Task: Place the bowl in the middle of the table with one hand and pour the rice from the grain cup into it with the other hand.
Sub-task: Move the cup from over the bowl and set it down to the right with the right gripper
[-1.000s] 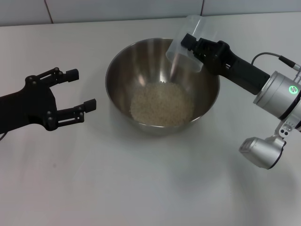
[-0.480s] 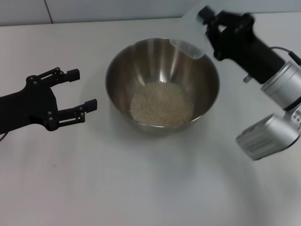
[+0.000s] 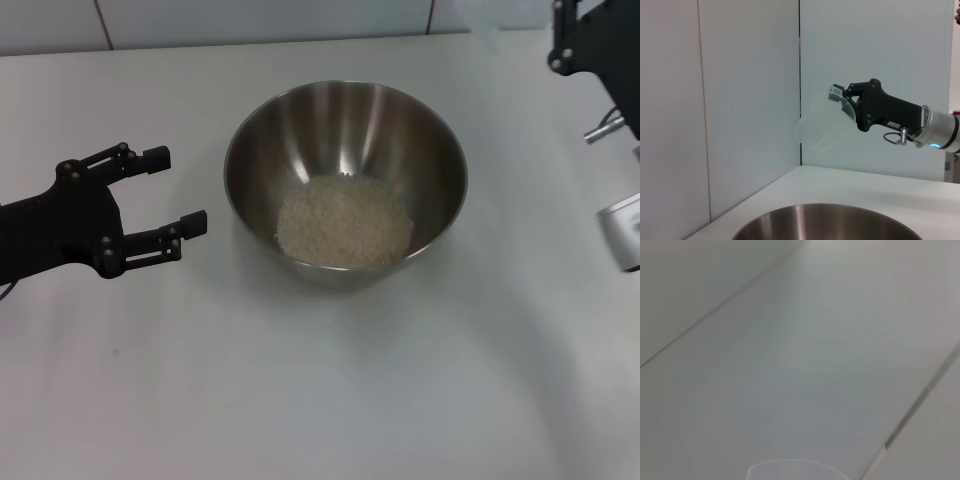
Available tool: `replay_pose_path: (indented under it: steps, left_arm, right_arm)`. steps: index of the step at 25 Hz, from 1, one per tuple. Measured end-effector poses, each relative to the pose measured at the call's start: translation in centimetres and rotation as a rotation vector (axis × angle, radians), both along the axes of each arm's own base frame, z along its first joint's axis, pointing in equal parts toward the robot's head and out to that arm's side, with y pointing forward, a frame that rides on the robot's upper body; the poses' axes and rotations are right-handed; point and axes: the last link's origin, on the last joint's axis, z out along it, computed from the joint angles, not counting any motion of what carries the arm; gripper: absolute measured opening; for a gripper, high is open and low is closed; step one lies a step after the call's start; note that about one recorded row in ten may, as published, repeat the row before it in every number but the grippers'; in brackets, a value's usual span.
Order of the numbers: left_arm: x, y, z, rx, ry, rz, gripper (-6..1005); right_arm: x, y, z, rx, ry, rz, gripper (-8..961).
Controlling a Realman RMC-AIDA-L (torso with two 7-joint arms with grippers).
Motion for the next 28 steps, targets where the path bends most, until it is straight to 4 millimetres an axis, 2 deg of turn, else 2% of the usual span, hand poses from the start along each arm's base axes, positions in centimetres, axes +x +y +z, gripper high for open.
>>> replay_pose_path:
  steps: [6,15,20,28]
  left_arm:
    - [0.0,0.0,0.1,0.001,0.0,0.0,838]
    - [-0.2,-0.1,0.1,0.001,0.003,0.002,838]
    - [-0.2,0.0,0.3,0.002,0.008,0.001,838]
    - [0.0,0.3,0.3,0.006,0.012,-0.003,838]
  right_arm:
    - [1.7,-0.3,0.9,-0.112,0.224,-0.069,7]
    - [5.7,0.2,2.9,-0.297,0.564,-0.259,7]
    - [7.2,-0.4,2.7,-0.311,0.58,-0.334,7]
    - [8.6,-0.4,1.1,-0.349,0.581,-0.461,6]
